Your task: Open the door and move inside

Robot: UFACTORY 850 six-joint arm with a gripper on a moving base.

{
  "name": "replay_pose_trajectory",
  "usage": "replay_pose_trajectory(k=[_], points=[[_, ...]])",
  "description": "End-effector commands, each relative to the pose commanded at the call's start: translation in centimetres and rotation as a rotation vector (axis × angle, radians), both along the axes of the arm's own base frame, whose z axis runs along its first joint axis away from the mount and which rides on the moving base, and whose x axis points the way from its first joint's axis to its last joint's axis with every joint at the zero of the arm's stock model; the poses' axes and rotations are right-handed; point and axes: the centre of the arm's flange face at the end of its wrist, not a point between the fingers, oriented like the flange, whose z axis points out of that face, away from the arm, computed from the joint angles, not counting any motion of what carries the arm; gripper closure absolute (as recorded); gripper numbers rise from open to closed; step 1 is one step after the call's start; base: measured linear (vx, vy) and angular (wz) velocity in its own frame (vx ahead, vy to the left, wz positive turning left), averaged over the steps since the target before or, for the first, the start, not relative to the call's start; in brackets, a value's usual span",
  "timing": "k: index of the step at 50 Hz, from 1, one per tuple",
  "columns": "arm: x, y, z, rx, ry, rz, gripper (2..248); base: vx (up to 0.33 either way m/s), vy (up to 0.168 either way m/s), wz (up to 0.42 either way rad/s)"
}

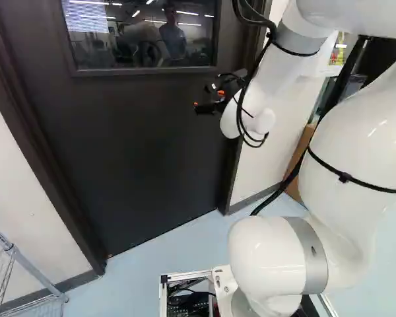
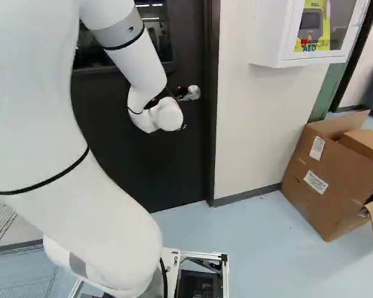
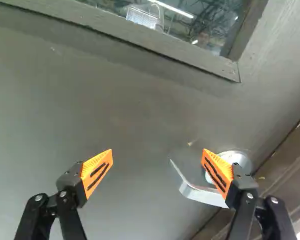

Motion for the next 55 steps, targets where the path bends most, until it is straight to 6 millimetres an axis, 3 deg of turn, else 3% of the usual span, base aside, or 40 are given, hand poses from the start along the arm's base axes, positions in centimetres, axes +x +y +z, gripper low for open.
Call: replay_pose_trajectory(k=[55], points=[[0.9, 1.0, -5.9, 0.017, 0.13, 0.024, 3, 0.0, 0.0, 0.0]])
